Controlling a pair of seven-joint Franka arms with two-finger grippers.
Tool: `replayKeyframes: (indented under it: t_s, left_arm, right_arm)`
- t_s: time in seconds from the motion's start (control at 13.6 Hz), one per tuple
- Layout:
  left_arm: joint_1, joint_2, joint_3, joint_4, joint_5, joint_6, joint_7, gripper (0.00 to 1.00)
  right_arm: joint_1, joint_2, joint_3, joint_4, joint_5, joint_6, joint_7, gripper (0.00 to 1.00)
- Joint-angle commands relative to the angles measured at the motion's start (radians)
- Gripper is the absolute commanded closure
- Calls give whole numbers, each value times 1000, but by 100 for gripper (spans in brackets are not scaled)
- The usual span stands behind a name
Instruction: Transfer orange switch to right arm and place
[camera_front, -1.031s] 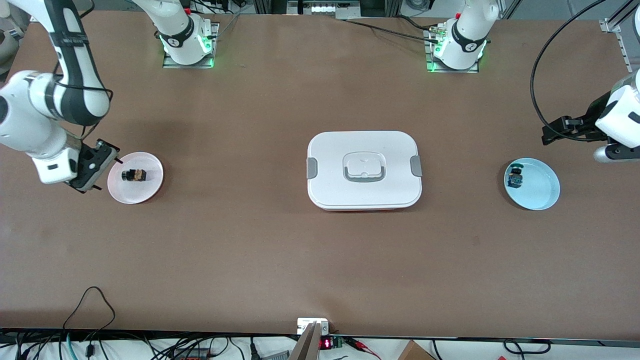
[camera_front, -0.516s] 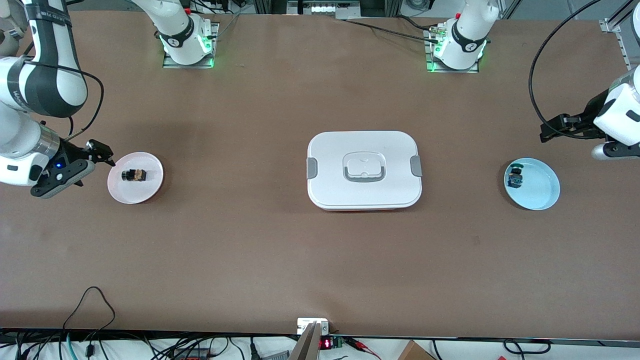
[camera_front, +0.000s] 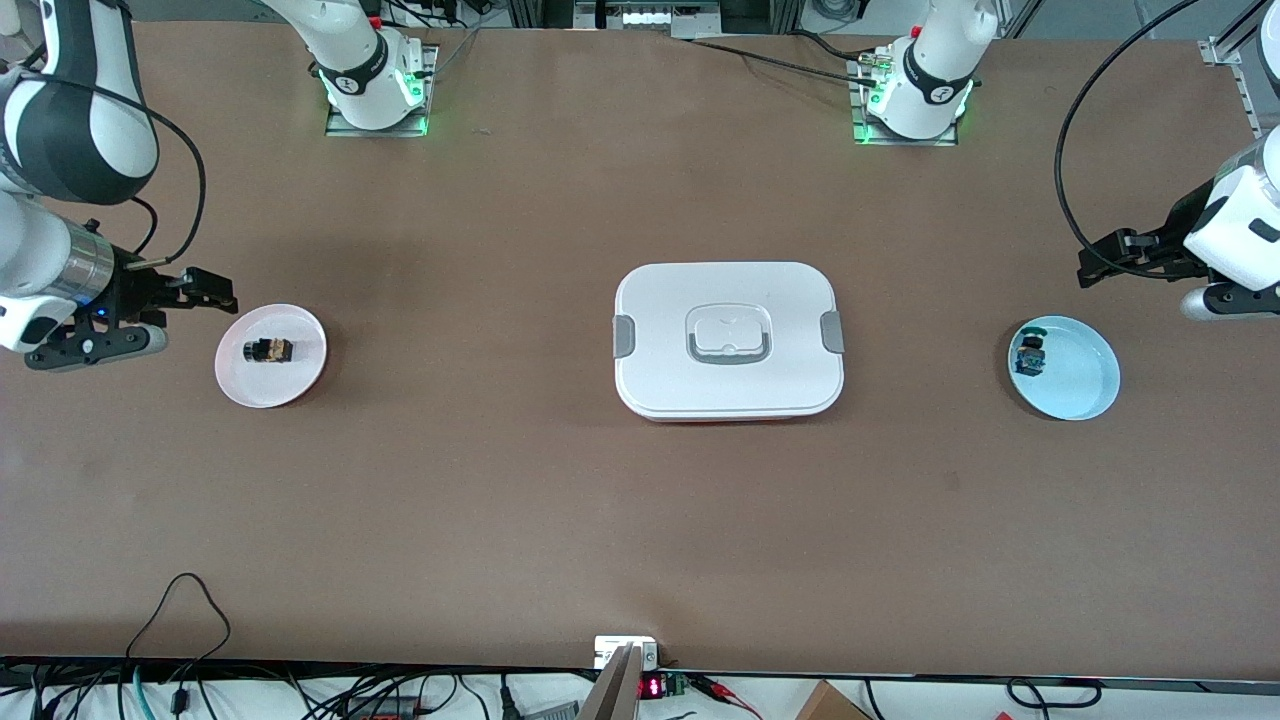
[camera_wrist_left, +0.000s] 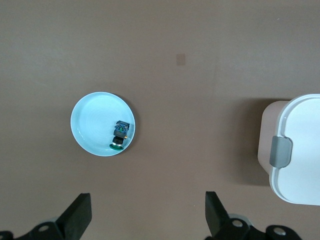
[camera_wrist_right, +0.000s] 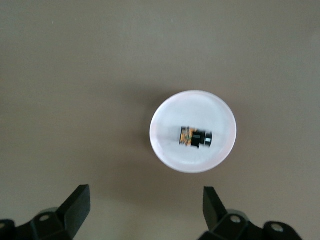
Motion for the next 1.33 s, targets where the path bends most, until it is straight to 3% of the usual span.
replayKeyframes:
  t_s: [0.0,0.22,0.37,0.59,1.03,1.25]
  left_arm:
    - [-7,-2,2,4,-4,9,9,0]
    - [-6,-1,4,4,-10,9,9,0]
    - [-4,1,4,4,-10,7,9,0]
    - [5,2,4,1,-13,6,7,0]
    - [5,13,4,1,-13,7,7,0]
    - [3,13,4,1,-14,9,7,0]
  right_arm:
    - [-1,-19,3,67,6,-128,90,0]
    - [-10,-18,-1,230,-28,-296,95,0]
    - [-34,-27,-17,249,-51,-295,81,0]
    - [-55,-30,-36,282,9,-304,96,0]
    - [-1,-88,-53,183,-2,-211,104,0]
    - [36,-104,-42,151,-31,-191,208,0]
